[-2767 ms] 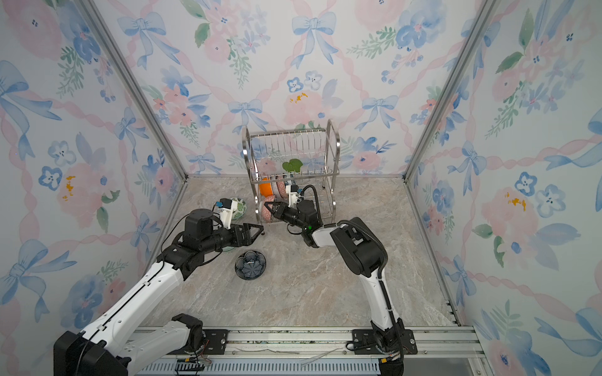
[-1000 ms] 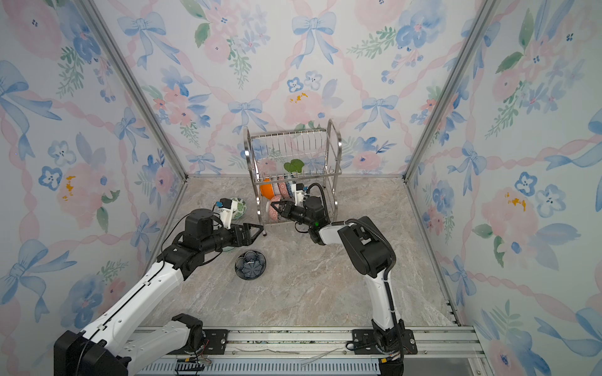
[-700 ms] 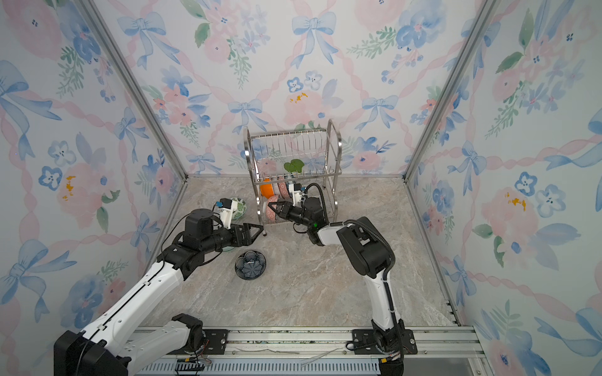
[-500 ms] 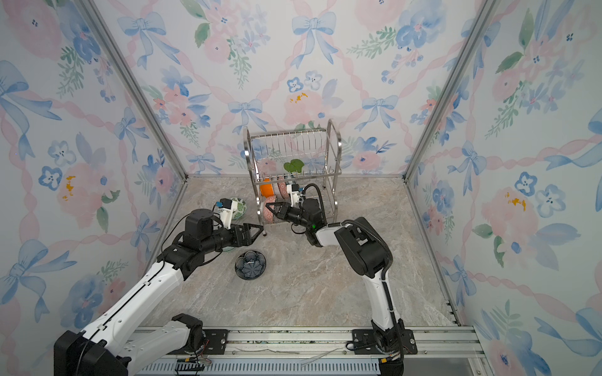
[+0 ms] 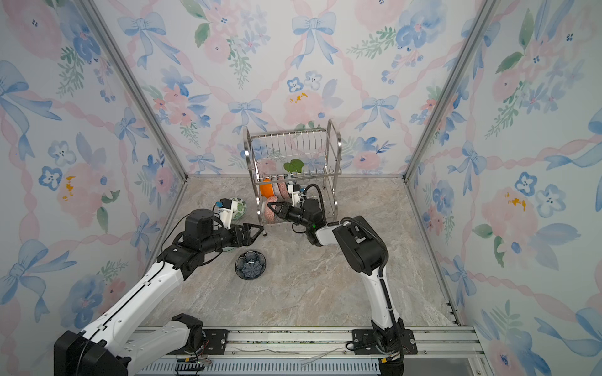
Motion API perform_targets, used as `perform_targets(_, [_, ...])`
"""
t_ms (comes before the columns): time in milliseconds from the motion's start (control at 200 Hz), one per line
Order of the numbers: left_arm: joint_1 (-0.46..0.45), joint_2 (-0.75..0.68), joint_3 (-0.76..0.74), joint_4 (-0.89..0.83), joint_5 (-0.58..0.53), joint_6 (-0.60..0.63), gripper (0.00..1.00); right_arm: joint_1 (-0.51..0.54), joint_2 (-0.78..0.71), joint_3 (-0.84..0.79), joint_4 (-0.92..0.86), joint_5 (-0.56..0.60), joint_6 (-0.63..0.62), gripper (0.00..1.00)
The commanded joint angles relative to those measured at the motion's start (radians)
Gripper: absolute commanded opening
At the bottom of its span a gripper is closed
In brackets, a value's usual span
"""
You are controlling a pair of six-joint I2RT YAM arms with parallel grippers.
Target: Load the bowls into the dish rack
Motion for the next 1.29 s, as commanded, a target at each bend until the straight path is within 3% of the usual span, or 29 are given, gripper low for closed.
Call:
perform_targets(0, [0.004,-0.017,-0.014,-0.002,-0.006,0.005,0.98,-0.012,0.029,0.012,0.026,-0.023,0.0,0.0])
perform_targets(645, [0.004,-0.016,-0.014,-0.002,-0.005,0.003,0.98,-0.027,-0.055,0.022,-0.262,-0.08,-0.186,0.04])
perform_targets(1290, [0.003,-0.03,-0.016,-0.002,-0.005,-0.001,0.98,-0.013,-0.081,0.076,-0.444,-0.089,-0.287,0.23])
